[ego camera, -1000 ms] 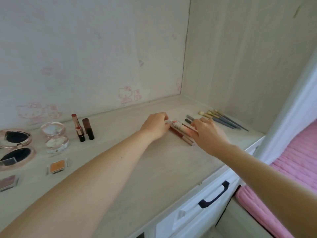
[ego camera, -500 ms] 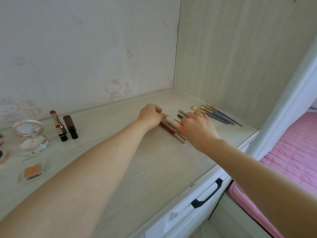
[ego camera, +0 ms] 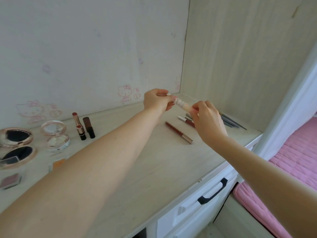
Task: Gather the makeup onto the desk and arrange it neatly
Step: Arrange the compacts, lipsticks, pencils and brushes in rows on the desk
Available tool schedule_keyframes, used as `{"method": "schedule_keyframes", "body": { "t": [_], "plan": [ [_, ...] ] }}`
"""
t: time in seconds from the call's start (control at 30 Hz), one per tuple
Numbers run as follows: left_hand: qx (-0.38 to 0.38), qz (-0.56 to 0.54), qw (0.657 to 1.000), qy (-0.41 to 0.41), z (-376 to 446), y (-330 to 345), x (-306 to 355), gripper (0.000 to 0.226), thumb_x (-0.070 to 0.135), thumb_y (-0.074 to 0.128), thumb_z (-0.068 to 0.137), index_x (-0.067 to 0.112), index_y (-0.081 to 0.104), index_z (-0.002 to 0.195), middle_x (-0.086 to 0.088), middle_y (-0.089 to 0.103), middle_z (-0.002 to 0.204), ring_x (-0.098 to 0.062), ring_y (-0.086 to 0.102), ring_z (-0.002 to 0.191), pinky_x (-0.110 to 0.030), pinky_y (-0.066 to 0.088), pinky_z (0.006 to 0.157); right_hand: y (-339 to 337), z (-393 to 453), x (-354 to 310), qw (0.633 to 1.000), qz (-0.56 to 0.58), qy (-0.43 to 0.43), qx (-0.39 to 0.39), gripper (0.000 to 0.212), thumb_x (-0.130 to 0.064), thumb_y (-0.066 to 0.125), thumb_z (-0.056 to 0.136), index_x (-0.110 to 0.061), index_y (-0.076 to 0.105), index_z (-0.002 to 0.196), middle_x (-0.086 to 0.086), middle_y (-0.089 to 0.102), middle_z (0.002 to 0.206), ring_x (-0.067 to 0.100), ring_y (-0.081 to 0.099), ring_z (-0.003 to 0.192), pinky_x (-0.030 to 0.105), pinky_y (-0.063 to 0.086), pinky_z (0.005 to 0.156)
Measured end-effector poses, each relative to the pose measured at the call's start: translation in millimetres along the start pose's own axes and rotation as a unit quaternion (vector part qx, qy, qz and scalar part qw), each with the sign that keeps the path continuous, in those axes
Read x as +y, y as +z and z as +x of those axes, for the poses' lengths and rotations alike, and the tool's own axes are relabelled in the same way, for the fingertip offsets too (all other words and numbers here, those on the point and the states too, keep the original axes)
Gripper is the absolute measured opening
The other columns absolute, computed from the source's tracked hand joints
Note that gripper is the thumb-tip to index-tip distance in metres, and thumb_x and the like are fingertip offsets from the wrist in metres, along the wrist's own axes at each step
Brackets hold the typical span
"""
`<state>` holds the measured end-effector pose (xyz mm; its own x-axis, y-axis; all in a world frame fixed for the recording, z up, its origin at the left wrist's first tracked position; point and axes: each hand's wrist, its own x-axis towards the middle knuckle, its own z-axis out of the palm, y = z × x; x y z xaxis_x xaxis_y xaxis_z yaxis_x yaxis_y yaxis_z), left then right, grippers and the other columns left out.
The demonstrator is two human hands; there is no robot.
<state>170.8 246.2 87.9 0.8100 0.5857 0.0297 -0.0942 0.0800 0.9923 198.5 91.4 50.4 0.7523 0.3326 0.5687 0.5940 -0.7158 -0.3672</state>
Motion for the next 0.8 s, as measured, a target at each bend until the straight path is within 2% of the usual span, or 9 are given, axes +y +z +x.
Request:
{"method": "schedule_keyframes", "body": {
  "t": [0.1, 0.2, 0.3, 0.37, 0.4, 0.57, 0.67, 0.73, 0.8],
  "plan": [
    [-0.023, -0.058, 0.998, -0.016, -15, -12, 15, 0.031, 0.0, 0.077, 0.074, 0.004, 0.063, 0.102, -0.015, 0.07, 0.098, -0.024, 0.07, 0.078, -0.028, 0.059, 0.071, -11, -9, -18, 0.993, 0.113, 0.027, 0.009, 0.02, -0.024, 0.042, 0.1, -0.011, 0.056, 0.105, 0.006, 0.058, 0.094, 0.022, 0.052, 0.078, 0.035, 0.044, 0.066],
    [-0.039, -0.1, 0.994, 0.006, -33, -25, 26, 0.017, 0.003, 0.075, 0.078, 0.003, 0.068, 0.094, -0.014, 0.07, 0.091, -0.018, 0.066, 0.075, -0.023, 0.058, 0.069, -19, -22, -42, 0.975, 0.209, 0.068, 0.006, 0.017, -0.025, 0.047, 0.099, -0.017, 0.06, 0.102, 0.0, 0.064, 0.085, 0.021, 0.059, 0.076, 0.038, 0.051, 0.069],
    [-0.055, -0.091, 0.993, 0.051, -52, -43, 37, 0.021, 0.012, 0.075, 0.08, 0.001, 0.071, 0.097, -0.013, 0.072, 0.093, -0.017, 0.066, 0.078, -0.022, 0.055, 0.073, -26, -36, -69, 0.944, 0.313, 0.098, 0.015, 0.013, -0.025, 0.049, 0.097, -0.025, 0.062, 0.095, -0.007, 0.067, 0.082, 0.013, 0.061, 0.069, 0.026, 0.054, 0.058],
    [-0.07, -0.07, 0.993, 0.064, -66, -57, 44, 0.027, 0.021, 0.075, 0.081, 0.004, 0.072, 0.101, -0.009, 0.074, 0.099, -0.018, 0.069, 0.088, -0.024, 0.053, 0.077, -29, -46, -86, 0.908, 0.399, 0.131, 0.012, 0.015, -0.023, 0.049, 0.097, -0.024, 0.064, 0.096, -0.01, 0.068, 0.081, 0.003, 0.06, 0.065, 0.015, 0.049, 0.053],
    [-0.081, -0.065, 0.992, 0.068, -73, -65, 47, 0.027, 0.024, 0.074, 0.081, 0.007, 0.072, 0.103, -0.007, 0.074, 0.101, -0.017, 0.07, 0.092, -0.025, 0.052, 0.08, -30, -50, -95, 0.884, 0.442, 0.154, 0.006, 0.017, -0.022, 0.048, 0.097, -0.024, 0.065, 0.096, -0.011, 0.069, 0.08, 0.001, 0.059, 0.064, 0.015, 0.048, 0.054],
    [-0.14, -0.077, 0.982, 0.099, -108, -106, 54, 0.031, 0.012, 0.076, 0.079, 0.015, 0.07, 0.109, 0.0, 0.073, 0.107, -0.013, 0.067, 0.104, -0.024, 0.05, 0.086, -38, -73, -137, 0.743, 0.623, 0.235, -0.074, 0.021, -0.024, 0.047, 0.098, -0.019, 0.067, 0.096, -0.006, 0.068, 0.08, 0.009, 0.055, 0.063, 0.026, 0.047, 0.059],
    [-0.134, -0.072, 0.983, 0.105, -123, -133, 56, 0.032, 0.009, 0.075, 0.079, 0.014, 0.07, 0.11, -0.001, 0.073, 0.108, -0.013, 0.066, 0.106, -0.026, 0.049, 0.092, -36, -86, -158, 0.683, 0.677, 0.244, -0.125, 0.024, -0.024, 0.049, 0.098, -0.018, 0.069, 0.087, -0.002, 0.066, 0.081, 0.013, 0.052, 0.064, 0.028, 0.045, 0.059],
    [-0.119, -0.017, 0.986, 0.117, -133, -151, 55, 0.026, 0.012, 0.074, 0.079, 0.013, 0.071, 0.105, -0.001, 0.073, 0.105, -0.012, 0.066, 0.105, -0.031, 0.048, 0.098, -32, -94, -171, 0.645, 0.705, 0.248, -0.159, 0.03, -0.025, 0.048, 0.099, -0.02, 0.069, 0.078, -0.001, 0.065, 0.081, 0.014, 0.051, 0.063, 0.028, 0.043, 0.058],
    [-0.117, 0.041, 0.984, 0.129, -143, -169, 52, 0.02, 0.015, 0.074, 0.08, 0.016, 0.073, 0.1, 0.002, 0.074, 0.102, -0.009, 0.067, 0.103, -0.028, 0.047, 0.097, -27, -103, -183, 0.613, 0.724, 0.247, -0.196, 0.031, -0.026, 0.047, 0.1, -0.019, 0.07, 0.081, 0.0, 0.064, 0.08, 0.014, 0.051, 0.063, 0.028, 0.043, 0.057]
  ]
}}
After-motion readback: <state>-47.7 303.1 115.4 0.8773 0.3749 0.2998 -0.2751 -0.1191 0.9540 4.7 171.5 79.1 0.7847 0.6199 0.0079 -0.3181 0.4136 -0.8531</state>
